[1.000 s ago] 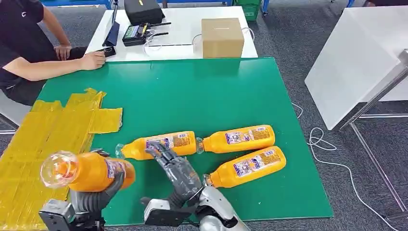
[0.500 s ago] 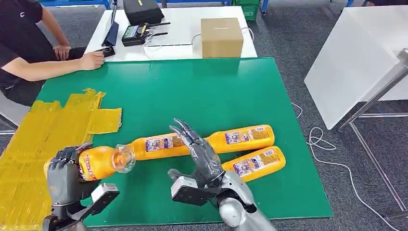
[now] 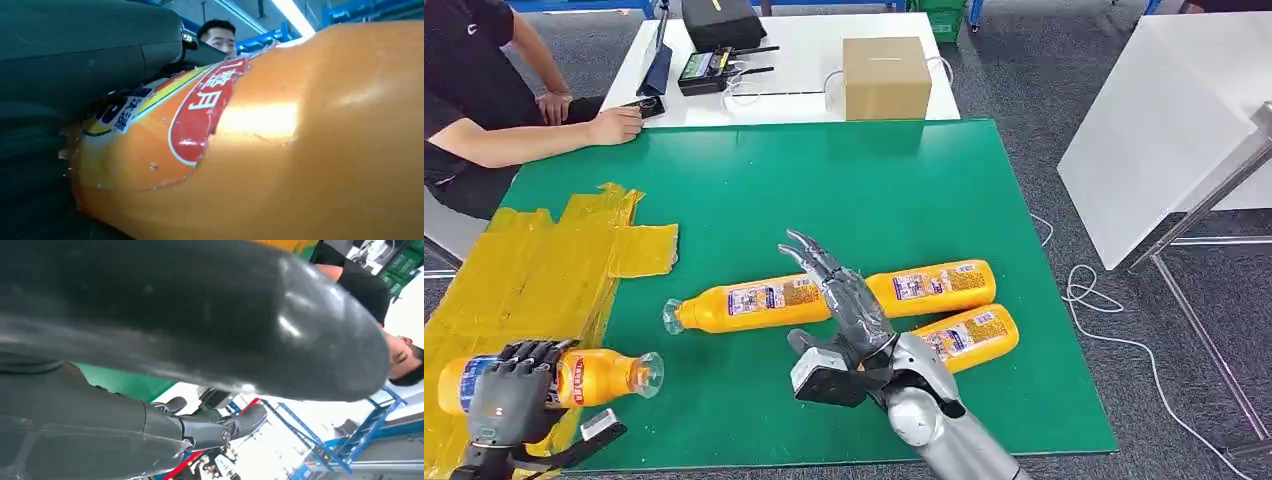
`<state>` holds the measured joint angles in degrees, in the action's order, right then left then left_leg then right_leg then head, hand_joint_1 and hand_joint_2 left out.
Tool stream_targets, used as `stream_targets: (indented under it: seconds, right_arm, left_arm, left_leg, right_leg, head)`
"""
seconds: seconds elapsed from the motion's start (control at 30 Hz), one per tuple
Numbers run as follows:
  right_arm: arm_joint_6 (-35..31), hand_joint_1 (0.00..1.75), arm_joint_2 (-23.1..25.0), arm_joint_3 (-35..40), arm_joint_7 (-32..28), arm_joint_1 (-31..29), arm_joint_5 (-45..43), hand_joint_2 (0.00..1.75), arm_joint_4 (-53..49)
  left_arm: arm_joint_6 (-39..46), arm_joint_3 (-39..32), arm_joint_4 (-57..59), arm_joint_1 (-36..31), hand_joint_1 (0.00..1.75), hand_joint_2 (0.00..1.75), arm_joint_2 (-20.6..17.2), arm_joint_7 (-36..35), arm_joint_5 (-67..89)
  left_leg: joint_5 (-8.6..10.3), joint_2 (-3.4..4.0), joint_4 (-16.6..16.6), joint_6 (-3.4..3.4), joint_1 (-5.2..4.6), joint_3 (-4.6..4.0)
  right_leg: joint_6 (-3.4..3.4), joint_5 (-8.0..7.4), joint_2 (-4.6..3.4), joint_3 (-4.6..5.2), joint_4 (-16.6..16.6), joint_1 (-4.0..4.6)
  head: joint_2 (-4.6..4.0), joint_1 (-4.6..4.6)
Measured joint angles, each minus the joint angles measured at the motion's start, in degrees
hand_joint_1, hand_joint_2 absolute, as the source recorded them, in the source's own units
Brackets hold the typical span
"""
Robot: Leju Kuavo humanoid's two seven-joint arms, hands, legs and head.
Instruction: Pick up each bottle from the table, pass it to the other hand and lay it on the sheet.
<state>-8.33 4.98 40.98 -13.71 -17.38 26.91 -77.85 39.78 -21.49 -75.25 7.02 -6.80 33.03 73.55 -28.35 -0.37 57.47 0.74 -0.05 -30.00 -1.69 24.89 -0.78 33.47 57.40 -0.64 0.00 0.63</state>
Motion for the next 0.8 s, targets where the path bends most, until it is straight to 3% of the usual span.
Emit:
stream_targets:
  seconds: [0.17,0.43,0.8]
  right_arm:
    - [0.1,0.0,-0.1,0.9,-0.2,-0.8,-0.3,0.0,1.1]
    - [0.4,0.0,0.0,1.8,-0.3,-1.4,-0.3,0.0,2.4]
    - [1.0,0.0,0.1,2.4,-0.3,-2.0,-0.3,0.0,3.4]
  left_arm:
    - [0.0,-3.9,5.1,-2.9,1.75,1.75,-2.5,0.8,-0.9]
    - [0.0,-4.2,12.8,-6.5,1.75,1.75,-5.5,1.2,-1.6]
    - [-0.4,1.7,17.3,-6.4,1.75,1.75,-6.4,1.4,-3.0]
  left_leg:
    - [0.01,-0.03,0.0,0.0,0.05,0.0]
    - [0.02,0.0,0.0,0.0,0.05,0.0]
    - [0.01,-0.1,0.0,0.0,0.04,-0.03]
  right_leg:
    - [0.0,0.0,0.01,0.0,0.0,0.0]
    - [0.0,0.0,0.01,-0.01,0.0,0.0]
    - [0.0,0.0,0.03,-0.03,0.0,-0.03]
  head:
    - [0.0,0.0]
    - [0.0,0.02]
    - [0.0,0.02]
